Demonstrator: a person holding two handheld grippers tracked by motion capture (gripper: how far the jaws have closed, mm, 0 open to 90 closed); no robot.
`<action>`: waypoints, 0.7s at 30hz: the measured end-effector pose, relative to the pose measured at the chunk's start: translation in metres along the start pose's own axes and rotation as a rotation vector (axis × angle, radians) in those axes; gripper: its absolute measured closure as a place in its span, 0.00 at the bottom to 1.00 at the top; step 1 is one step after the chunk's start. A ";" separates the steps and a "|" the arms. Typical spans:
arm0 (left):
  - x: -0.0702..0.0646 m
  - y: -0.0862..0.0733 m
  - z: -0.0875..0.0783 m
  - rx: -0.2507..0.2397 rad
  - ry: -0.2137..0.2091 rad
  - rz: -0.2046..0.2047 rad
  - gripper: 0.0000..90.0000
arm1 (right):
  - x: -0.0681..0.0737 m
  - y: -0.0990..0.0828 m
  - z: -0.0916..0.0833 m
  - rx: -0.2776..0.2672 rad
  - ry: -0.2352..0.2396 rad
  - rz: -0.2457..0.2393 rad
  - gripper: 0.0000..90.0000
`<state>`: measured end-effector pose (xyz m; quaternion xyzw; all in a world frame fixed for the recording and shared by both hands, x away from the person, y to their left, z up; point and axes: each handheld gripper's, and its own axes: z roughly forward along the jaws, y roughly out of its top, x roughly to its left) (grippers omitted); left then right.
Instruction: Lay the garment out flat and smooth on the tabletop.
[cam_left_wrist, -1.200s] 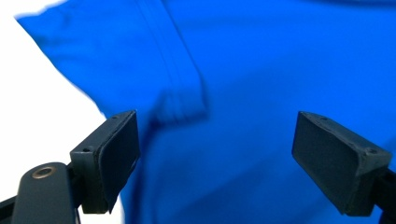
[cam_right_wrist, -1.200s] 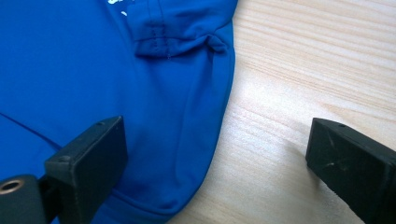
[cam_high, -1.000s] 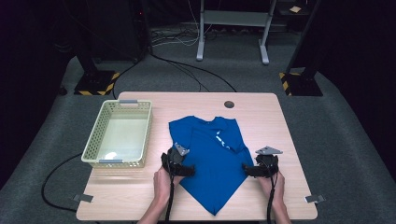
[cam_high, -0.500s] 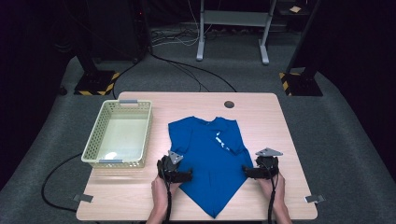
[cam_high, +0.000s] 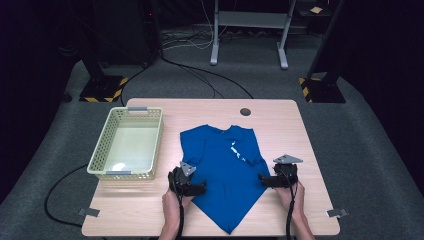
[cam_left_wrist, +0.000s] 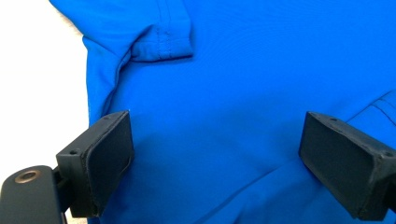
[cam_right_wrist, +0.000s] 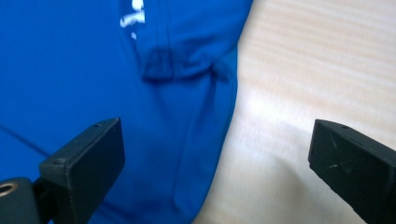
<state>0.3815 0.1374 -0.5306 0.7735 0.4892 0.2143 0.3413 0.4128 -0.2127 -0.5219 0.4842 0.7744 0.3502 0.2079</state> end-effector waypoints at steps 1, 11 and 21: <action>0.000 0.000 0.000 0.000 0.000 0.000 0.11 | 0.000 0.004 0.000 0.000 0.001 -0.001 0.03; 0.000 0.000 0.000 0.001 -0.002 0.002 0.11 | -0.001 0.041 0.009 0.007 0.010 -0.018 0.03; 0.000 0.000 0.000 0.002 -0.004 0.007 0.11 | 0.009 0.077 0.024 0.020 0.018 -0.065 0.07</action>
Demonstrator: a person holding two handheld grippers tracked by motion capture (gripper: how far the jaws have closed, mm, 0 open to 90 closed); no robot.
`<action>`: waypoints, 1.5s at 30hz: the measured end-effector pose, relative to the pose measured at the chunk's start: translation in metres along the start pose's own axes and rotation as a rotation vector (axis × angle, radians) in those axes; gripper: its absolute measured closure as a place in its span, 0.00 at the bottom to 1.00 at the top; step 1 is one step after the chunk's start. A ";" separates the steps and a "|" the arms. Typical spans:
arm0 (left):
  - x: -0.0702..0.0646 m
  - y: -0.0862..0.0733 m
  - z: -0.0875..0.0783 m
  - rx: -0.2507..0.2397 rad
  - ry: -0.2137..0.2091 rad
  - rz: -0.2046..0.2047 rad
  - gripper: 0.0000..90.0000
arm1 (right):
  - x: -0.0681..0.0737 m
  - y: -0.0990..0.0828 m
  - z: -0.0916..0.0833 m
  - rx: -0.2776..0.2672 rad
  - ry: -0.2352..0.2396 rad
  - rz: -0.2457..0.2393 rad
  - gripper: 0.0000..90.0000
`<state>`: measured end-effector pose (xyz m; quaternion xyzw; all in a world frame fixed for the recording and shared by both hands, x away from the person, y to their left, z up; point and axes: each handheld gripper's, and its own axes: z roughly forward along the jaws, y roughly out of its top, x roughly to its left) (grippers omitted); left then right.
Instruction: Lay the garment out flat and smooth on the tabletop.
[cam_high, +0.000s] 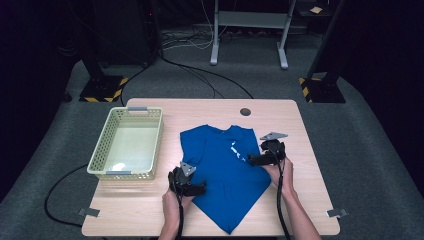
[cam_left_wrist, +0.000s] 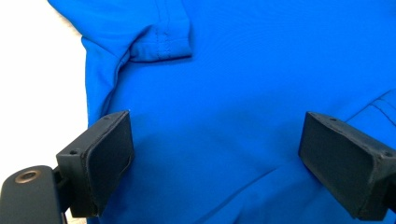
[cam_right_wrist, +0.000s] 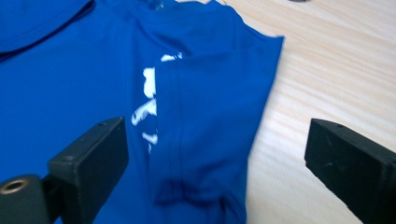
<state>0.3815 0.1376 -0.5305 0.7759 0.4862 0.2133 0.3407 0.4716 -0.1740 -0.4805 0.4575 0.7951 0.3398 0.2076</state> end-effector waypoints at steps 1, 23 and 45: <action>0.000 0.000 0.000 0.000 0.000 0.000 0.11 | 0.002 0.003 0.003 0.004 0.001 -0.008 0.08; 0.000 0.000 0.000 0.000 -0.002 0.001 0.11 | 0.022 0.024 0.060 0.119 0.064 -0.064 0.67; 0.000 0.000 0.000 -0.002 -0.001 0.001 0.11 | 0.018 0.014 0.059 0.072 0.064 0.004 0.96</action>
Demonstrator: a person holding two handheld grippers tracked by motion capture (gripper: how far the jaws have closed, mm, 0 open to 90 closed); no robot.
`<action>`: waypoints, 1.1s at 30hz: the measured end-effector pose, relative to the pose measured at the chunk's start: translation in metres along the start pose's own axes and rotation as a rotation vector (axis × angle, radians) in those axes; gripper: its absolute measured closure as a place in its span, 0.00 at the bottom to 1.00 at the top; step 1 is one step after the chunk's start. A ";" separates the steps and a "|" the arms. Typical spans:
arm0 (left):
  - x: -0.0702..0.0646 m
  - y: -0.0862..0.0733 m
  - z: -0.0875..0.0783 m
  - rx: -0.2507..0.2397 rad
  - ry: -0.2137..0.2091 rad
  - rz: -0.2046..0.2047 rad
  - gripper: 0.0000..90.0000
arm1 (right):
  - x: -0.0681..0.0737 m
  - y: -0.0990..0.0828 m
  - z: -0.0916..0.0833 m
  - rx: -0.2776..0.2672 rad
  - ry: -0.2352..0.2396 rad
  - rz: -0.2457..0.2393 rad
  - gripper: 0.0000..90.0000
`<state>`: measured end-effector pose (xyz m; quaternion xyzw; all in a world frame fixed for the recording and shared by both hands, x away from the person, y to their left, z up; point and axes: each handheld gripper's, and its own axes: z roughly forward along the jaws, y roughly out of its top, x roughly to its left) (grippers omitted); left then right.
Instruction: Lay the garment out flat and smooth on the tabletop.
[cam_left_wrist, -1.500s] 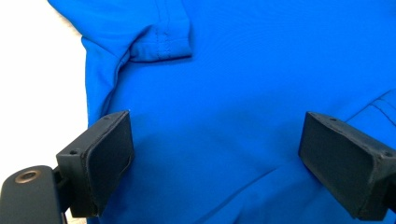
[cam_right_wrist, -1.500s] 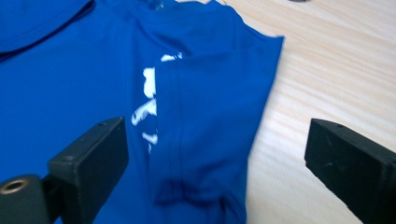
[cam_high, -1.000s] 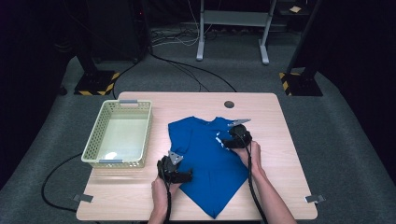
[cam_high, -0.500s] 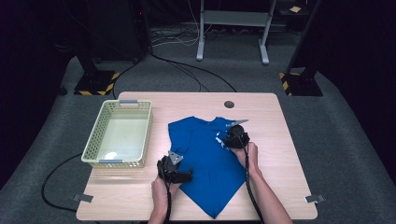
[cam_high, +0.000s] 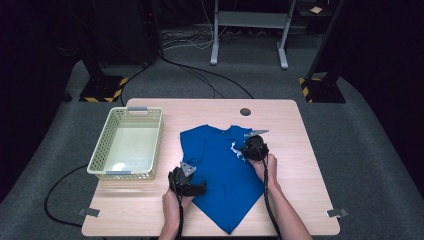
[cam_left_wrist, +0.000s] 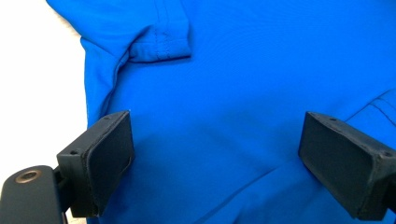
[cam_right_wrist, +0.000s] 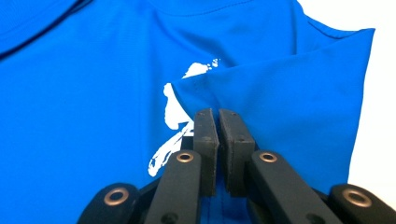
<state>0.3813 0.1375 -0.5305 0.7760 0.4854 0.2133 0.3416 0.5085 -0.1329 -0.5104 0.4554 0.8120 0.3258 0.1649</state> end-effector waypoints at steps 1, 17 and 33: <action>0.000 0.000 0.000 0.000 0.000 0.000 0.11 | 0.000 0.000 -0.001 -0.003 0.002 0.002 0.96; 0.000 0.000 0.000 0.000 -0.001 0.001 0.11 | -0.008 0.003 -0.014 -0.050 0.016 0.029 0.96; 0.000 0.000 0.000 0.000 0.000 0.001 0.11 | -0.023 0.003 -0.030 -0.086 0.003 0.058 0.96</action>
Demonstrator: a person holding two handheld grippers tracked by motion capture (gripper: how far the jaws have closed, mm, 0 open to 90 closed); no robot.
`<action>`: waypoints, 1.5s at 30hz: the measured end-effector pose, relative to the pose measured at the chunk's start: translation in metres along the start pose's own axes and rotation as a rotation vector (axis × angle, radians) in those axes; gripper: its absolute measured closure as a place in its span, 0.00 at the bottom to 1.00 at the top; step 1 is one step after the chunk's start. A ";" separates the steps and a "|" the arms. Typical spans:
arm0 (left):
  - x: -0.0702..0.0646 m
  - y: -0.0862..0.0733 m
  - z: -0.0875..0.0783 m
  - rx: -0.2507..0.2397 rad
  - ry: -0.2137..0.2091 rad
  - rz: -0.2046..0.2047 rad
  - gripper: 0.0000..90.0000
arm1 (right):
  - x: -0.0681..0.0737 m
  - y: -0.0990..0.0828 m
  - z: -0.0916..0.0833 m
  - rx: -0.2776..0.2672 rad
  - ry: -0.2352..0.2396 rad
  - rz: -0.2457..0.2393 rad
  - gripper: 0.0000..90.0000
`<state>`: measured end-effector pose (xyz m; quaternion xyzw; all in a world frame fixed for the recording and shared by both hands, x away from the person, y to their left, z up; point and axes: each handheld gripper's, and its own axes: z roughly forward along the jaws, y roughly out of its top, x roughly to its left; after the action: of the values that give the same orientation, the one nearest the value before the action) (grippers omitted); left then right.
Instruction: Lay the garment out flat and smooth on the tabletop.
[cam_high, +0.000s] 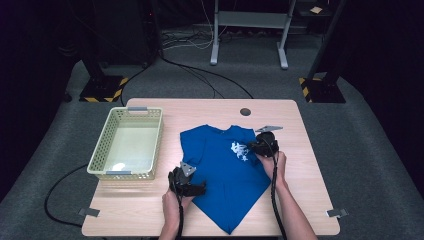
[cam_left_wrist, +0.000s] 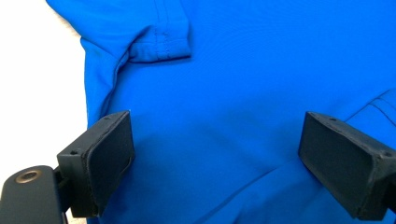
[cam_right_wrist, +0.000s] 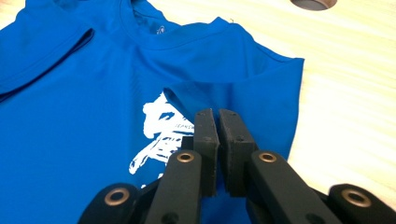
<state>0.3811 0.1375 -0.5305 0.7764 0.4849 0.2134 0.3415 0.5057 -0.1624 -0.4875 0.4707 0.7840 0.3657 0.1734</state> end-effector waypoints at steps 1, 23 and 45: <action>0.000 0.000 0.000 0.000 0.000 0.000 0.11 | -0.001 0.000 -0.001 0.001 -0.001 0.002 0.96; 0.000 0.000 0.000 0.000 0.000 0.000 0.11 | -0.020 0.003 -0.017 -0.028 -0.028 0.027 0.96; 0.000 0.000 0.000 0.000 0.000 0.000 0.11 | -0.042 -0.001 -0.028 -0.043 -0.063 0.071 0.96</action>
<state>0.3812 0.1375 -0.5305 0.7764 0.4849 0.2132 0.3415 0.5089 -0.2109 -0.4727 0.5056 0.7530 0.3733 0.1948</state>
